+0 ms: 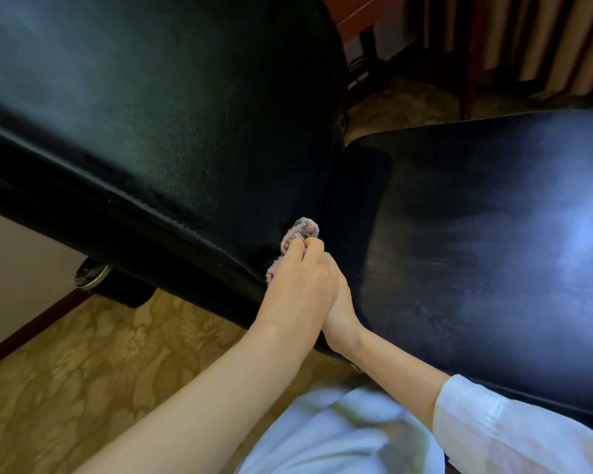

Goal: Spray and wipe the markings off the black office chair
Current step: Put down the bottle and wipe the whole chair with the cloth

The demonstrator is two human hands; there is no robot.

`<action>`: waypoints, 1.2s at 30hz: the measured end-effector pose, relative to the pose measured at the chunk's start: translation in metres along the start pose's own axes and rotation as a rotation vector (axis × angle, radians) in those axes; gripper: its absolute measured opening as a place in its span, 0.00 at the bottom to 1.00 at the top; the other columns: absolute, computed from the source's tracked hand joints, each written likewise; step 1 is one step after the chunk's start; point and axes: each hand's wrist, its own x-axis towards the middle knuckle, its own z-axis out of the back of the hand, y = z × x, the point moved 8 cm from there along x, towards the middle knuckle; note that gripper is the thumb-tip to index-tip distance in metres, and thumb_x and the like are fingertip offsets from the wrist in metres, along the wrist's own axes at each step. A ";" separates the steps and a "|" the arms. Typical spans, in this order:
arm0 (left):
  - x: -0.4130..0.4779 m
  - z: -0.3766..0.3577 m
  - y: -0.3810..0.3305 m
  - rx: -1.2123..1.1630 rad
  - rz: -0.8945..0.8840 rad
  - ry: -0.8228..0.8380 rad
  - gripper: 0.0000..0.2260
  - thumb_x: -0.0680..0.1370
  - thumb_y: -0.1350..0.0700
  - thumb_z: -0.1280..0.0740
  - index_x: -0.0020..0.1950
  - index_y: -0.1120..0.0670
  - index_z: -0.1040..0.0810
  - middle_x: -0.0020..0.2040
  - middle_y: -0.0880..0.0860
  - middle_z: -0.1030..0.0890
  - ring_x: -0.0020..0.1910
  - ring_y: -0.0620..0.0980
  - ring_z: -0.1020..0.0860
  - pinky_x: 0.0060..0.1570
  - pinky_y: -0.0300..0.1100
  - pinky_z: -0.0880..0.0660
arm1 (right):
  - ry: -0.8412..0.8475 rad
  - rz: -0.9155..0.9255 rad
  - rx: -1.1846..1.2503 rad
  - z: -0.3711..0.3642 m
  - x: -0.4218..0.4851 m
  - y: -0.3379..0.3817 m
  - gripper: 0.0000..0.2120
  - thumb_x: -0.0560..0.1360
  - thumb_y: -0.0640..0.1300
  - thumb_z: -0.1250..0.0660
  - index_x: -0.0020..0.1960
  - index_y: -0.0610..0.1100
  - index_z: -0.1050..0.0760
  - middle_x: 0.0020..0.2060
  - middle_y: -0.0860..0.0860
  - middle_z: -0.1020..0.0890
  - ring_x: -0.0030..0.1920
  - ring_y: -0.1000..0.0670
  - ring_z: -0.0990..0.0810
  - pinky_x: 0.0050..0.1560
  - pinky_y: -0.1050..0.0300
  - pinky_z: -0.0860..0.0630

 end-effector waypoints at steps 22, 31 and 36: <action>-0.152 0.027 0.056 -0.266 -0.104 -0.043 0.16 0.63 0.64 0.26 0.50 0.59 0.21 0.46 0.58 0.21 0.46 0.60 0.23 0.46 0.54 0.23 | 0.262 0.074 -0.185 -0.034 -0.107 0.039 0.26 0.64 0.28 0.39 0.57 0.49 0.24 0.45 0.50 0.17 0.45 0.53 0.19 0.45 0.56 0.21; -0.058 0.081 0.048 -0.241 -0.161 -0.157 0.15 0.68 0.63 0.29 0.54 0.59 0.23 0.50 0.58 0.21 0.51 0.60 0.25 0.50 0.53 0.25 | 0.064 0.196 -0.246 0.044 -0.038 0.064 0.26 0.66 0.28 0.35 0.60 0.45 0.24 0.51 0.53 0.18 0.52 0.58 0.21 0.53 0.62 0.23; -0.014 0.065 0.058 -0.165 -0.183 -0.160 0.15 0.81 0.54 0.42 0.68 0.50 0.35 0.66 0.49 0.29 0.66 0.52 0.35 0.64 0.44 0.38 | 0.044 0.169 -0.297 0.049 0.005 0.050 0.27 0.68 0.28 0.36 0.62 0.48 0.26 0.54 0.53 0.20 0.55 0.56 0.22 0.57 0.57 0.23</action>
